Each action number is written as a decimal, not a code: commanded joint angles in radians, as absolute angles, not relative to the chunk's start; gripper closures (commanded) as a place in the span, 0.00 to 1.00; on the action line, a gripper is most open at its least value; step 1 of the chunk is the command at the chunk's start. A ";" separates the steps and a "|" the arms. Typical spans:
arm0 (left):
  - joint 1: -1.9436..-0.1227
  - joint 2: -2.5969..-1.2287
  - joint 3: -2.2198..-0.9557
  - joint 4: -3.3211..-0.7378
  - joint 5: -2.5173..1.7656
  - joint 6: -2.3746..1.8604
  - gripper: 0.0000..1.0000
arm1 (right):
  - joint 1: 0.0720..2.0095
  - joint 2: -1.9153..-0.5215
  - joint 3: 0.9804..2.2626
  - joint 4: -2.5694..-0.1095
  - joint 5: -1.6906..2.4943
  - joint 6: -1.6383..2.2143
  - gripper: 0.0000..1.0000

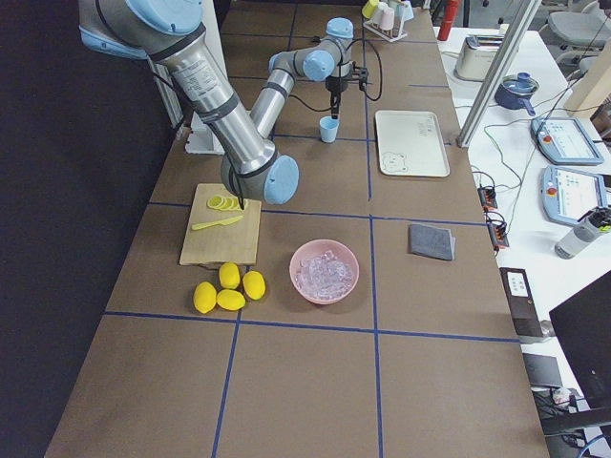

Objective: Mash ice and strawberries in cup
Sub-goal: 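Carry the ice cube with the right gripper over the light-blue cup, then open the right gripper to drop the ice cube into the cup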

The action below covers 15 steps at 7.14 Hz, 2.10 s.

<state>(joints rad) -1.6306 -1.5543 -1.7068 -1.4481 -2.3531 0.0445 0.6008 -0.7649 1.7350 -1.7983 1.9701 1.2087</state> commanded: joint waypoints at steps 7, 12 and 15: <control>-1.631 -1.554 -1.706 -1.448 -2.353 0.044 0.00 | 0.506 -0.649 1.536 -1.769 1.902 1.299 0.97; -1.631 -1.554 -1.709 -1.447 -2.353 0.044 0.00 | 0.508 -0.650 1.537 -1.769 1.902 1.293 0.59; -1.629 -1.554 -1.709 -1.447 -2.353 0.043 0.00 | 0.508 -0.657 1.539 -1.769 1.896 1.289 0.19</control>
